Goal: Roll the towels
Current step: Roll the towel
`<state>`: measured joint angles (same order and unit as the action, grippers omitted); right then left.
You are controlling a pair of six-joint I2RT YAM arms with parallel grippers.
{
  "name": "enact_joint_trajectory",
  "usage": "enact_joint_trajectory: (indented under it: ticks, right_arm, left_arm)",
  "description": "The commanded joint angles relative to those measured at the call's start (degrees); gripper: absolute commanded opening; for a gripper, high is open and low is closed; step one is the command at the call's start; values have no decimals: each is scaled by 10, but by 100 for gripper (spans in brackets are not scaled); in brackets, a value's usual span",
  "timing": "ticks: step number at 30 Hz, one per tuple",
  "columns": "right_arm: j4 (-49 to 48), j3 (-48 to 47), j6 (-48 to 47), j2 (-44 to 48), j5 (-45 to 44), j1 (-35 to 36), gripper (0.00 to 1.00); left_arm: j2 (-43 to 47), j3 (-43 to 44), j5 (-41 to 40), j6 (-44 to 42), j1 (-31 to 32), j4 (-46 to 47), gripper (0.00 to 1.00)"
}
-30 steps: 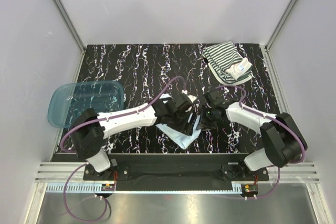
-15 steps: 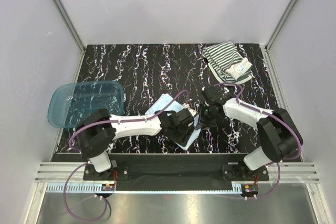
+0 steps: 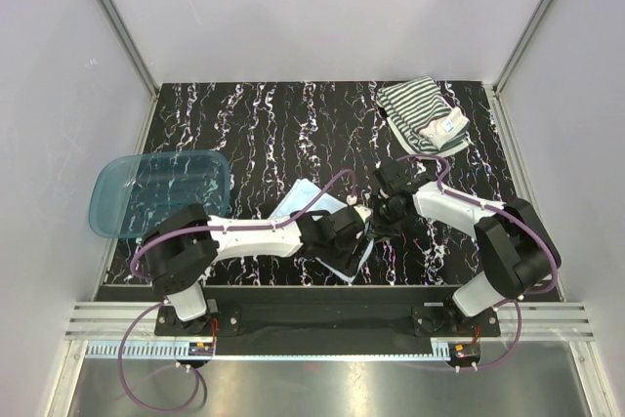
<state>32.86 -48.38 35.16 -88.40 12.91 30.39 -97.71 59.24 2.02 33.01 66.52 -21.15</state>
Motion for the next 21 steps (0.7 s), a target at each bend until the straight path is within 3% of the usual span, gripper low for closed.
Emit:
enact_joint_trajectory:
  ticks: [1, 11, 21]
  right_arm:
    - [4, -20, -11, -9, -1, 5, 21]
    - [0, -18, -10, -11, 1, 5, 20]
    - [0, -21, -9, -13, 1, 5, 20]
  left_arm:
    - [11, 24, -39, 2, 11, -23, 64]
    - [19, 101, -197, -4, 58, -144, 62]
    - [-16, 92, -150, 3, 74, -97, 59]
